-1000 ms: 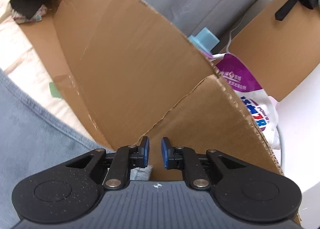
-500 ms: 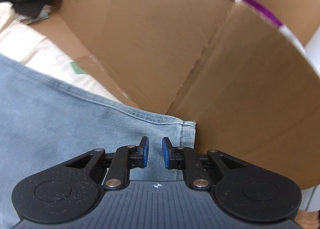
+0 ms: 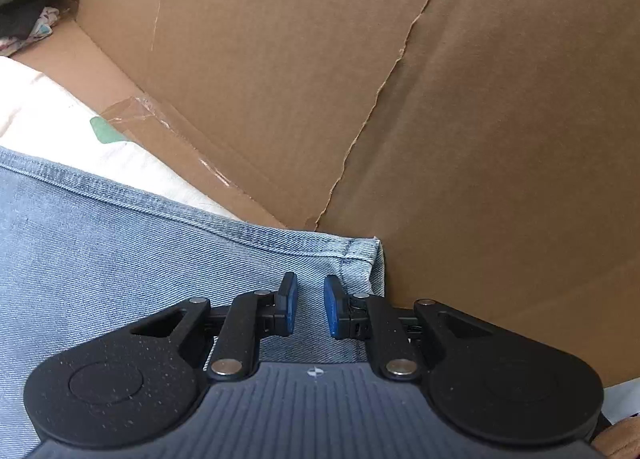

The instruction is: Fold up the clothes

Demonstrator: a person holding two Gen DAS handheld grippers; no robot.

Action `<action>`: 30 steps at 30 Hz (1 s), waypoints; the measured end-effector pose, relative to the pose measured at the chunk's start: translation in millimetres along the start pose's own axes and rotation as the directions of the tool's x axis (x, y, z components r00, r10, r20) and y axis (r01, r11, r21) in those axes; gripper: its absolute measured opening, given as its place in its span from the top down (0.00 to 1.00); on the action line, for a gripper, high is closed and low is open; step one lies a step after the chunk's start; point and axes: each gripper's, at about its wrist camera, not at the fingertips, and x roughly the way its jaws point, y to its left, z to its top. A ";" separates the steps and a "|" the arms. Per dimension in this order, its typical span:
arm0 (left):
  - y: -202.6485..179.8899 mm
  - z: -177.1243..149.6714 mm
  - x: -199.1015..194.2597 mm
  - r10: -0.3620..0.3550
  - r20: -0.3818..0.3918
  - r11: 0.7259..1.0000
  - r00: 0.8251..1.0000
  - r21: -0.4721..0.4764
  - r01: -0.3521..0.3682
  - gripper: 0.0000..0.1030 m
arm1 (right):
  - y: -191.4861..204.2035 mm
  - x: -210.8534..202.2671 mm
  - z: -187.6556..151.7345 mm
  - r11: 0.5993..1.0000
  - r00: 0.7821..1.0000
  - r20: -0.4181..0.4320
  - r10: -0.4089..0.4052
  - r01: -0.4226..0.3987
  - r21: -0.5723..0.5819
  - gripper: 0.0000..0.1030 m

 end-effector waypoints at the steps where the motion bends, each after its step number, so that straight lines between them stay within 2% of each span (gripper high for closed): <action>1: 0.7 2.4 5.2 0.003 0.000 1.000 1.000 -0.007 -0.003 0.40 | 0.9 -3.7 0.5 1.000 1.000 0.007 -0.001 0.001 0.003 0.81; 4: 0.3 11.5 18.2 0.012 0.005 1.000 1.000 -0.011 -0.012 0.40 | 6.1 -18.1 2.9 0.999 0.999 0.041 0.027 -0.028 0.016 0.81; 8: -0.4 24.2 33.9 0.010 -0.006 1.000 1.000 -0.009 -0.010 0.40 | 27.8 -38.8 9.6 0.985 0.983 0.083 0.162 -0.166 0.043 0.80; 12: -1.5 28.7 40.3 0.007 -0.018 1.000 1.000 0.011 -0.007 0.40 | 62.7 -53.8 19.1 0.952 0.952 0.097 0.291 -0.298 0.063 0.78; 16: -1.5 33.6 40.2 0.008 -0.036 1.000 0.999 0.012 -0.008 0.41 | 105.7 -60.8 29.0 0.909 0.911 0.086 0.403 -0.409 0.072 0.76; 17: -3.2 34.1 37.5 0.012 -0.034 1.000 0.999 0.012 -0.011 0.44 | 116.8 -61.0 30.7 0.901 0.903 0.082 0.421 -0.427 0.076 0.76; 19: -9.7 33.9 28.5 0.000 -0.021 1.000 1.000 0.017 0.001 0.68 | 138.6 -60.8 32.2 0.889 0.892 0.077 0.445 -0.451 0.077 0.76; 20: -13.9 33.7 23.4 -0.011 -0.016 1.000 1.000 0.020 0.011 0.73 | 147.8 -63.7 32.8 0.886 0.889 0.078 0.452 -0.457 0.079 0.76; 21: -17.8 33.5 19.1 -0.034 -0.018 0.999 0.999 0.016 0.035 0.78 | 156.5 -67.4 33.5 0.883 0.886 0.079 0.457 -0.462 0.082 0.76; 24: -33.9 30.8 5.0 -0.114 -0.023 0.993 0.993 -0.001 0.114 0.77 | 167.6 -64.2 38.1 0.880 0.884 0.081 0.461 -0.467 0.085 0.76; 29: -76.4 17.4 -17.0 -0.212 -0.021 0.975 0.977 0.063 0.212 0.71 | 167.7 -73.3 34.7 0.903 0.907 0.071 0.415 -0.421 0.088 0.75; 30: -87.1 13.6 -19.6 -0.225 -0.024 0.969 0.974 0.095 0.226 0.66 | 166.7 -73.0 32.9 0.908 0.912 0.072 0.404 -0.409 0.094 0.72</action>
